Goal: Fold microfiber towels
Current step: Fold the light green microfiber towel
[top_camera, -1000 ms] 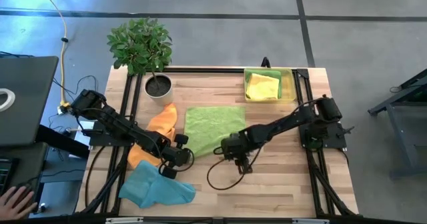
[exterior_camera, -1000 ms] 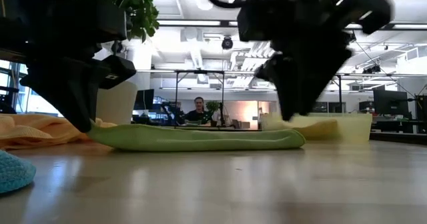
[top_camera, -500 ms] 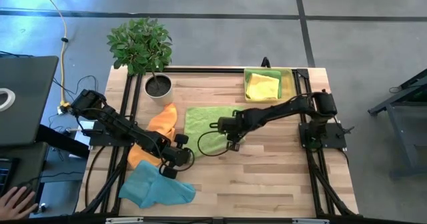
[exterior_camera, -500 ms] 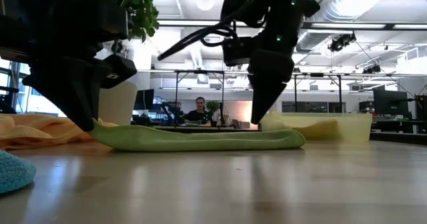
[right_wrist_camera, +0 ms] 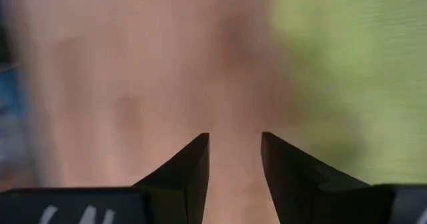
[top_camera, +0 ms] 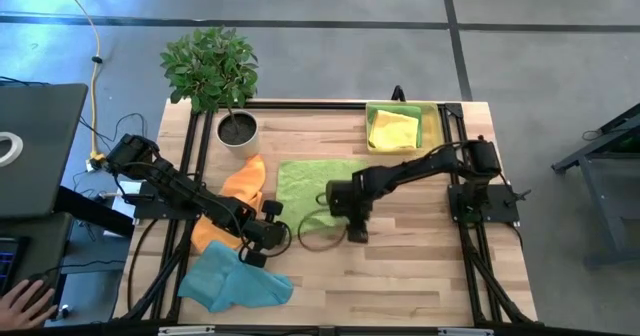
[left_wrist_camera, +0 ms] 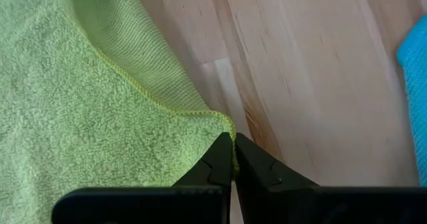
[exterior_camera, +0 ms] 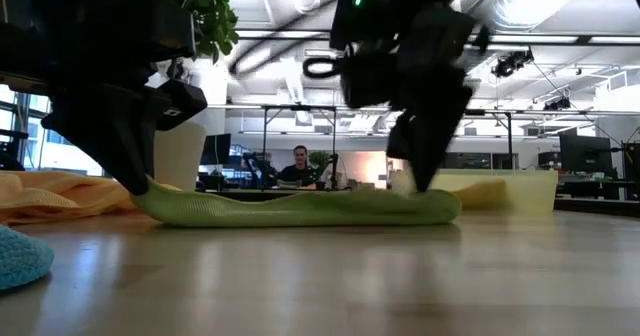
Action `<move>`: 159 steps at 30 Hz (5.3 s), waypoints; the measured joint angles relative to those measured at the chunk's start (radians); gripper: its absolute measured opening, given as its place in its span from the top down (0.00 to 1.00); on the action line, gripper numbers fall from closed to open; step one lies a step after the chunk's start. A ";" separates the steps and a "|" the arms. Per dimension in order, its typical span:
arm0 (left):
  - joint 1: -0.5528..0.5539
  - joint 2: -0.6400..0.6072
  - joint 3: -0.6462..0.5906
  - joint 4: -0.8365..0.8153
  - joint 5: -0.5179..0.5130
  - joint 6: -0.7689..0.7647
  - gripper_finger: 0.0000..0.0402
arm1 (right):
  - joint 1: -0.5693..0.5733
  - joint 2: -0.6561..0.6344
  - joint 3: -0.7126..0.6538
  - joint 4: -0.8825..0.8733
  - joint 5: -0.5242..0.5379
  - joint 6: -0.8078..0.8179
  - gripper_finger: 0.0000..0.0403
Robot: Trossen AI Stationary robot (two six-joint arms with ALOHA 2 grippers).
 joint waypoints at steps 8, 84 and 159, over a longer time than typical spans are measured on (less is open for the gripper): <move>0.000 0.000 0.000 0.003 0.023 0.000 1.00 | 0.091 -0.018 0.000 -0.034 -0.100 -0.052 0.69; -0.019 0.000 0.000 0.060 0.157 -0.083 1.00 | 0.211 0.002 0.000 -0.048 -0.021 0.042 0.69; -0.045 0.000 0.000 0.088 0.157 -0.117 1.00 | 0.128 0.054 0.000 -0.011 0.217 -0.027 0.96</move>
